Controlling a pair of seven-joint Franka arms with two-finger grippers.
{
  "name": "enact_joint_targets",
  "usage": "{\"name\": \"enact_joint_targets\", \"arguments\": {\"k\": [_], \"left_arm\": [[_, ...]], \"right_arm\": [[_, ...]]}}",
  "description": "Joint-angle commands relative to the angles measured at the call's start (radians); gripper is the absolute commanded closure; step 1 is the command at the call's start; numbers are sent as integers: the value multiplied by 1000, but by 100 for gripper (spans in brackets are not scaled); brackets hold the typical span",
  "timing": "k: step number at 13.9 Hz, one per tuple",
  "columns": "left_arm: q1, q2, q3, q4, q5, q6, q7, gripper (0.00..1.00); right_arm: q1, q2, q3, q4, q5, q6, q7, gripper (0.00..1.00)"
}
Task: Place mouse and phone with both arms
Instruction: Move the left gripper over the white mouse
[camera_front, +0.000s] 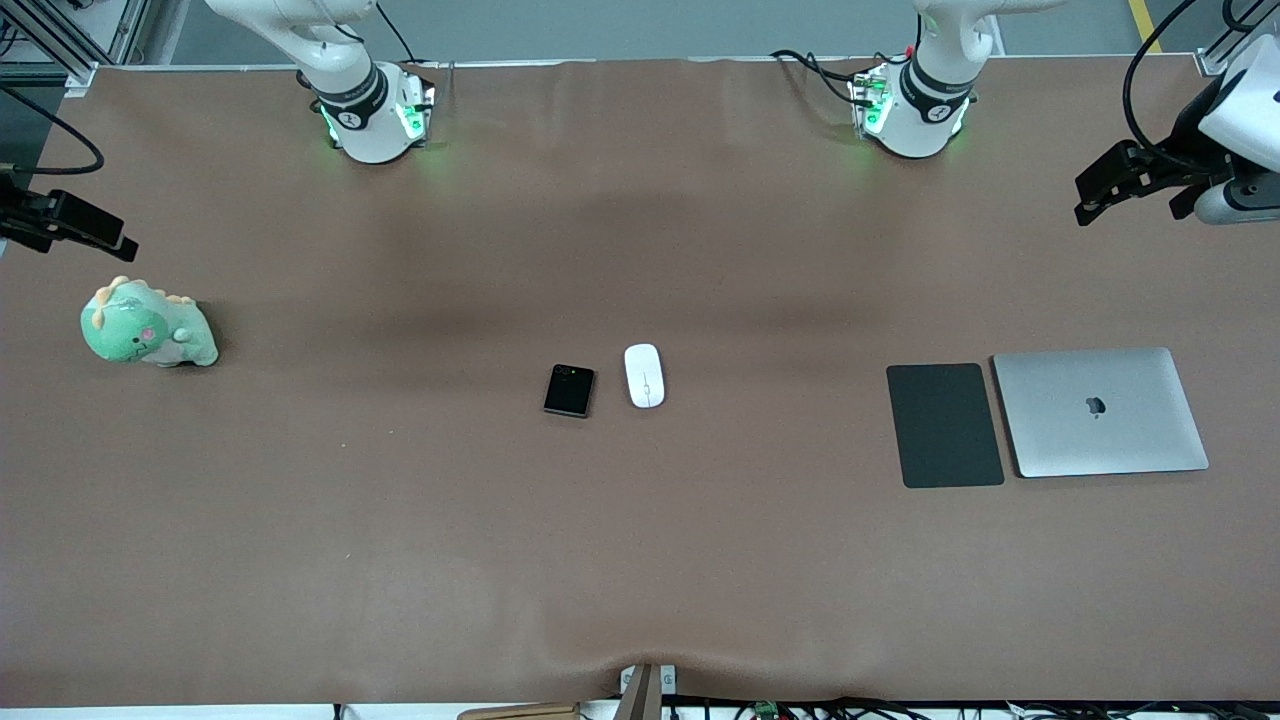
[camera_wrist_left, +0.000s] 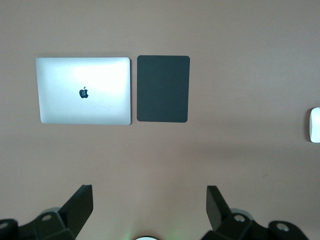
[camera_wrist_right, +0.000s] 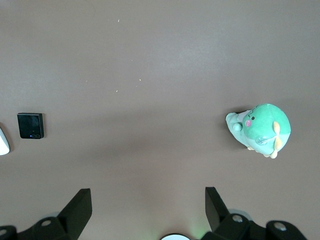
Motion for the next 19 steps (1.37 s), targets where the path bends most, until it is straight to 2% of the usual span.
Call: {"name": "enact_joint_targets", "arguments": {"k": [1,7,13,19], "left_arm": [[4,-12,-1,0,-19,0,4,0],[17,47,-1,52,-21,3,8,0],[0,97,-15,36,-22,50,-16,0],[-158,216,-36,-4,-10,198,-162,0]], "right_arm": [[-18,1,14,8,-9,-8,9,0],[-18,1,14,8,-9,-6,9,0],[-17,1,15,8,-7,-6,9,0],[-17,1,14,8,-7,-6,9,0]]}}
